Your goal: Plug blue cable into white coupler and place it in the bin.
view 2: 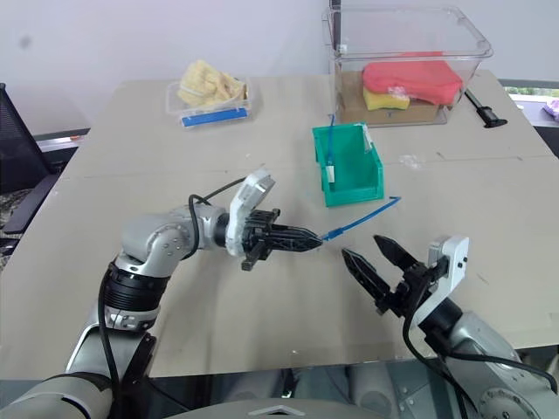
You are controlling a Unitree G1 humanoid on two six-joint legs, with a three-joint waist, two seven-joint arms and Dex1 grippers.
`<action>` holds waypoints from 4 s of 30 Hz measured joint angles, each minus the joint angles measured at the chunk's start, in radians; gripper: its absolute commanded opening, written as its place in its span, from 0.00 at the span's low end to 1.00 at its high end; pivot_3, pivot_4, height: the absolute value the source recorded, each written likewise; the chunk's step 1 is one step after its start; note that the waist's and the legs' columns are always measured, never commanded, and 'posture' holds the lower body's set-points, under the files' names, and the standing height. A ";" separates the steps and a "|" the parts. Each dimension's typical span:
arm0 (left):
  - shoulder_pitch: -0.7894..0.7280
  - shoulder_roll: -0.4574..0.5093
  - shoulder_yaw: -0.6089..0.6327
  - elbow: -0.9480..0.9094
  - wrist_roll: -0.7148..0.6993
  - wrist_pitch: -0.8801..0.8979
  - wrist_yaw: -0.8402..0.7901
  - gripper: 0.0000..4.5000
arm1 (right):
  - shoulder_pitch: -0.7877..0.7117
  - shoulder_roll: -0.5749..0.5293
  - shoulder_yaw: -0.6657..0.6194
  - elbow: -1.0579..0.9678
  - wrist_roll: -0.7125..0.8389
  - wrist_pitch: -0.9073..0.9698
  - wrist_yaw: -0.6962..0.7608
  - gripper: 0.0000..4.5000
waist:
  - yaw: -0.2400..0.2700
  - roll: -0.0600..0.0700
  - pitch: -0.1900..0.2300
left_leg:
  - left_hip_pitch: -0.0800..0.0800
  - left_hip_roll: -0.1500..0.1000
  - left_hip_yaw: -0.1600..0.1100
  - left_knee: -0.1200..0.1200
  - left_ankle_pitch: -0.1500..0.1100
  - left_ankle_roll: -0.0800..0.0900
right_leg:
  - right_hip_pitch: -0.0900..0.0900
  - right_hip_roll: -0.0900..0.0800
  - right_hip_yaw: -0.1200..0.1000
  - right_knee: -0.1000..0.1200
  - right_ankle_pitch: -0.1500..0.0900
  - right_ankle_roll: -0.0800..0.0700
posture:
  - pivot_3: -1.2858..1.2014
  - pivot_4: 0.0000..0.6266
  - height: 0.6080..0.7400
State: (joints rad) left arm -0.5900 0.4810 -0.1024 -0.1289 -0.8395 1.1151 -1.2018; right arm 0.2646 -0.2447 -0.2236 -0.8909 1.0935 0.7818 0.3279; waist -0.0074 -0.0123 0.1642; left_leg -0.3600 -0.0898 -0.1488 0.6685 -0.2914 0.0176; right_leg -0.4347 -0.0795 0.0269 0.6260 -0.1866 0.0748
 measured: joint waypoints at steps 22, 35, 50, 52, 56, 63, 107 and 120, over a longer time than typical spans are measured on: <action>0.028 0.028 0.018 -0.088 -0.099 0.053 0.071 0.22 | -0.064 -0.139 0.136 0.058 0.254 -0.076 -0.093 0.00 | -0.003 0.000 0.000 | 0.000 0.000 0.002 0.000 0.000 0.000 | 0.000 0.000 0.001 0.000 0.000 0.000 | 0.52 0.24 1.00; 0.228 0.247 0.074 -0.035 0.329 -0.607 0.079 0.59 | -0.105 -0.225 0.155 0.178 0.034 -0.174 0.064 0.00 | -0.002 0.000 0.000 | 0.001 0.001 0.003 -0.001 0.000 0.000 | 0.000 0.001 0.002 -0.001 0.000 0.000 | 0.52 0.24 1.00; 0.439 0.285 0.185 0.126 0.449 -0.872 0.119 0.59 | -0.139 -0.229 0.188 0.291 -0.125 -0.218 0.223 0.00 | 0.003 0.000 0.000 | 0.000 0.001 0.003 -0.001 -0.003 0.005 | -0.002 0.000 0.001 -0.001 0.000 0.000 | 0.52 0.24 1.00; 0.438 0.275 0.185 0.163 0.465 -0.899 0.127 0.59 | -0.133 -0.229 0.188 0.291 -0.129 -0.218 0.227 0.00 | 0.002 0.000 0.000 | 0.000 0.001 0.003 -0.001 -0.003 0.005 | -0.002 0.000 0.001 -0.001 0.000 0.000 | 0.52 0.24 1.00; 0.434 0.270 0.174 0.201 0.493 -0.936 0.121 0.59 | -0.120 -0.230 0.186 0.289 -0.136 -0.218 0.229 0.00 | 0.002 0.000 0.000 | -0.001 0.001 0.003 -0.001 -0.003 0.004 | -0.002 0.000 0.001 -0.001 0.000 0.000 | 0.52 0.24 1.00; 0.405 0.254 0.145 0.216 0.503 -0.947 0.102 0.12 | -0.116 -0.241 0.183 0.280 -0.144 -0.217 0.228 0.00 | 0.001 0.000 0.000 | -0.001 0.001 0.003 -0.001 -0.003 0.004 | -0.002 0.000 0.002 -0.001 0.000 0.000 | 0.52 0.24 1.00; -0.033 -0.078 -0.260 0.577 0.722 -1.296 -0.056 0.12 | -0.753 -0.277 0.511 0.904 -0.808 -0.550 0.801 0.00 | -0.006 -0.001 -0.003 | -0.001 -0.002 0.003 0.001 -0.001 0.002 | -0.002 -0.001 0.002 0.001 0.002 0.001 | 0.52 0.24 1.00; -0.039 -0.090 -0.260 0.606 0.741 -1.325 -0.059 0.12 | -0.813 -0.323 0.570 0.880 -0.875 -0.498 0.827 0.00 | -0.006 0.000 -0.014 | 0.001 -0.002 0.002 0.001 -0.002 0.002 | 0.000 -0.001 0.001 0.000 0.002 0.001 | 0.52 0.24 1.00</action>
State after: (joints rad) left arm -0.6291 0.3911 -0.3619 0.4775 -0.0990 -0.2100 -1.2607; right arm -0.5482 -0.5679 0.3466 -0.0112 0.2188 0.2843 1.1547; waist -0.0133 -0.0121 0.1505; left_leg -0.3593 -0.0922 -0.1466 0.6699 -0.2930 0.0200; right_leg -0.4347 -0.0803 0.0282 0.6265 -0.1843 0.0755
